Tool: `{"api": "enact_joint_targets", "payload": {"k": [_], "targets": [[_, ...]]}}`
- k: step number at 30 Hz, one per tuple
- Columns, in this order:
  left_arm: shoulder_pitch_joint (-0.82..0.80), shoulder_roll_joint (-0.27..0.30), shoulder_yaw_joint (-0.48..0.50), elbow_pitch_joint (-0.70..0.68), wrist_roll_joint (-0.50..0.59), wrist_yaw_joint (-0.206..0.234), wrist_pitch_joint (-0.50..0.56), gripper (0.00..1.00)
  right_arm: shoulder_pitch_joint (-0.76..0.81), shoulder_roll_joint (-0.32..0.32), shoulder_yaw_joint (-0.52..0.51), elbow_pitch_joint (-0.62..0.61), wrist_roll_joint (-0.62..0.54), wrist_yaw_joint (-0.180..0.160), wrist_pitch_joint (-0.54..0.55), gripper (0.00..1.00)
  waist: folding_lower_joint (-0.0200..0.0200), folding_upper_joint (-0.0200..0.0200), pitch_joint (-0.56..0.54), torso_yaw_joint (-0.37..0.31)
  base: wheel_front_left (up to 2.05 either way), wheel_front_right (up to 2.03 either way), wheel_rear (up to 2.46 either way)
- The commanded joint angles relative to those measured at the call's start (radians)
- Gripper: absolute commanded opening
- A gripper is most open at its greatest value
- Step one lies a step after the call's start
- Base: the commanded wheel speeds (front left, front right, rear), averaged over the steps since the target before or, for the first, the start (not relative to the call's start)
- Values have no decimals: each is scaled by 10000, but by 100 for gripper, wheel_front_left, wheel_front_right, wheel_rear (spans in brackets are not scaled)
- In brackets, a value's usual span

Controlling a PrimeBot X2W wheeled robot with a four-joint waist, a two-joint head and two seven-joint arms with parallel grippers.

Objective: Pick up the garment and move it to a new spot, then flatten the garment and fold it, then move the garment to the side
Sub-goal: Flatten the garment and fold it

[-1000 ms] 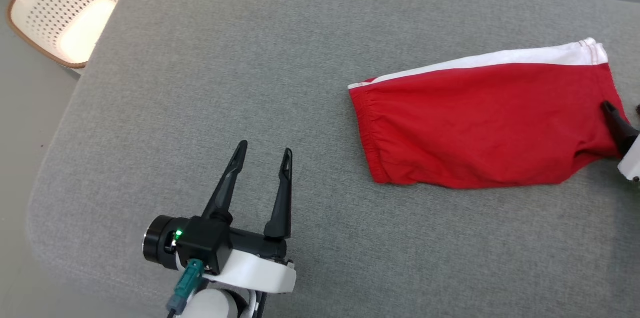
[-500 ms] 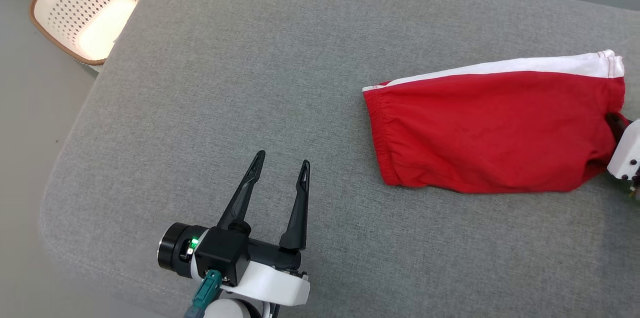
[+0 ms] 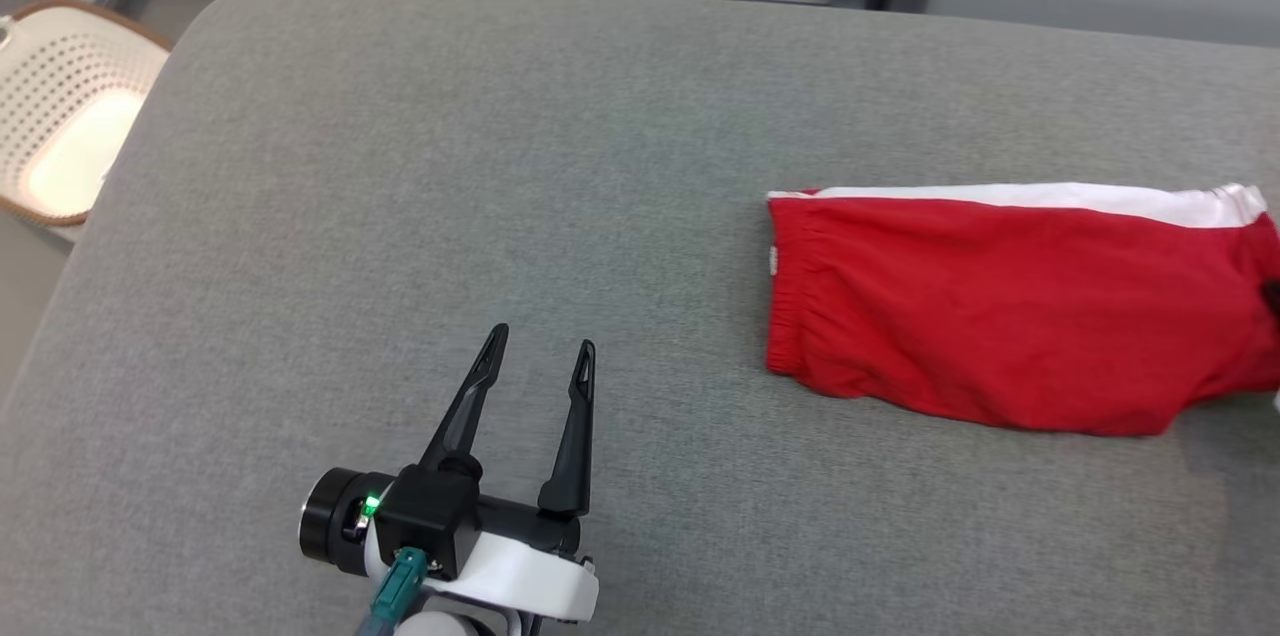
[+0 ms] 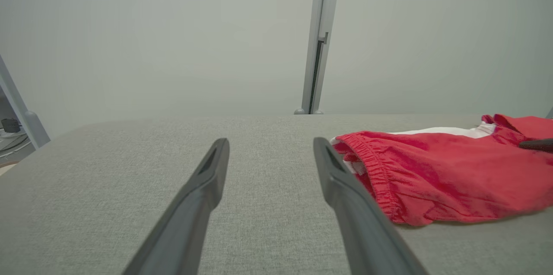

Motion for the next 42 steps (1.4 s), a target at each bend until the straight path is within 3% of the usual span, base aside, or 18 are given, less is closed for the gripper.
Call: {"api": "enact_joint_targets", "payload": {"k": [1,6,11,26,42], "targets": [[173,35,55,29,75,-74,-16,100,26,-189,48,-33,-126,-26,-87,0,0,0,-255,-321,0,0,0],[178,37,82,98,70,-101,-17,100,-201,-291,104,-250,-431,-26,-157,0,0,0,-452,-490,0,0,0],[384,36,109,224,29,-84,-17,100,-573,22,169,-532,-1091,-26,-308,0,0,0,-776,-651,0,0,0],[869,34,20,382,-75,-108,-17,100,-563,2025,-440,-1852,-2856,-26,285,0,0,0,-1703,-354,0,0,0],[551,34,-280,436,-358,-52,-17,100,556,4424,-1714,-2780,-4170,-25,1070,0,0,0,-1273,391,0,0,0]]}}
